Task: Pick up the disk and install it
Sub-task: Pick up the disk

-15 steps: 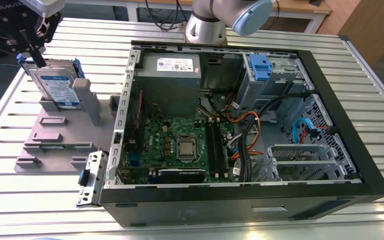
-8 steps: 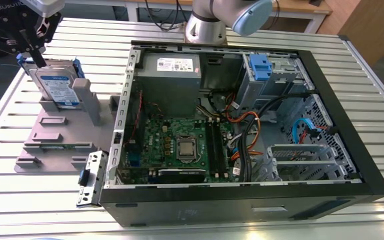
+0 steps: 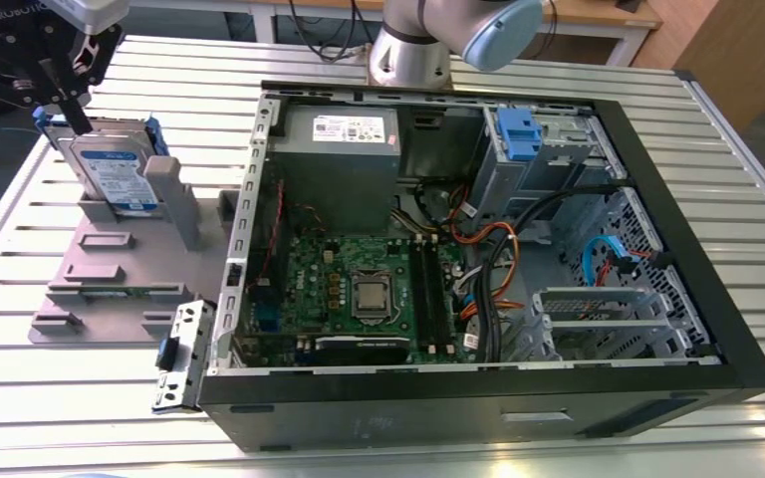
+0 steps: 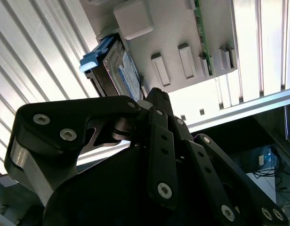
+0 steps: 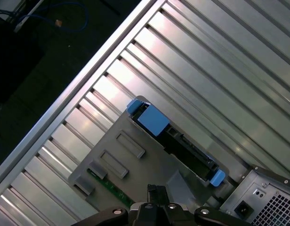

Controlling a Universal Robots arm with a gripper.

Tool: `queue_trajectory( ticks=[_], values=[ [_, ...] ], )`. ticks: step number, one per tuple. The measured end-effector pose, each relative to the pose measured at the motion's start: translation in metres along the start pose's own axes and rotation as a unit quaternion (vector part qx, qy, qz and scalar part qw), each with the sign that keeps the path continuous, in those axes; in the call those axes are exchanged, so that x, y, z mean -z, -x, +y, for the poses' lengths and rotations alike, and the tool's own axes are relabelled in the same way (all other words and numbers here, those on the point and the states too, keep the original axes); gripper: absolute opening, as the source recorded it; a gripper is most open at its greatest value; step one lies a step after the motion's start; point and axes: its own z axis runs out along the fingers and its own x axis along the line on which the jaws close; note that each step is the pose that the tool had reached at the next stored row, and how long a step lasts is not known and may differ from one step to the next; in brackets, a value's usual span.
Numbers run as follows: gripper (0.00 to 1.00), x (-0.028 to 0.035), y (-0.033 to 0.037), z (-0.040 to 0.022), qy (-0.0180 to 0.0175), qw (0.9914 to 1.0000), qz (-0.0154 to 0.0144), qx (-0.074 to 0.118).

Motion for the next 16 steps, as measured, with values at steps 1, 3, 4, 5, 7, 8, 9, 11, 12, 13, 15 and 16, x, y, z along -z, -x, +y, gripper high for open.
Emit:
queue_trajectory(
  ticks=[1, 3, 4, 5, 7, 8, 9, 11, 12, 13, 15, 16],
  values=[
    [0.11, 0.0000, 0.0000, 0.0000, 0.0000, 1.00000, 0.0000, 0.000],
    [0.11, 0.0000, 0.0000, 0.0000, 0.0000, 1.00000, 0.0000, 0.001],
    [0.11, 0.0000, 0.0000, 0.0000, 0.0000, 1.00000, 0.0001, 0.001],
    [0.11, 0.0000, 0.0000, 0.0000, 0.0000, 1.00000, 0.0000, 0.001],
    [0.11, 0.0000, 0.0000, 0.0000, -0.0001, 1.00000, 0.0001, 0.002],
    [0.11, 0.0000, 0.0000, 0.0000, -0.0001, 1.00000, 0.0001, 0.002],
    [0.11, 0.0000, 0.0000, 0.0000, -0.0001, 1.00000, 0.0001, 0.002],
    [0.11, 0.0000, 0.0000, 0.0000, -0.0001, 1.00000, 0.0001, 0.003],
    [0.11, 0.0000, 0.0000, 0.0000, -0.0001, 0.99999, 0.0001, 0.003],
    [0.11, 0.0000, 0.0000, 0.0000, -0.0001, 0.99999, 0.0001, 0.004],
    [0.11, 0.0000, 0.0000, 0.0000, -0.0001, 0.99999, 0.0001, 0.004],
    [0.11, 0.0000, 0.0000, 0.0000, -0.0002, 0.99999, 0.0002, 0.004]
  ],
)
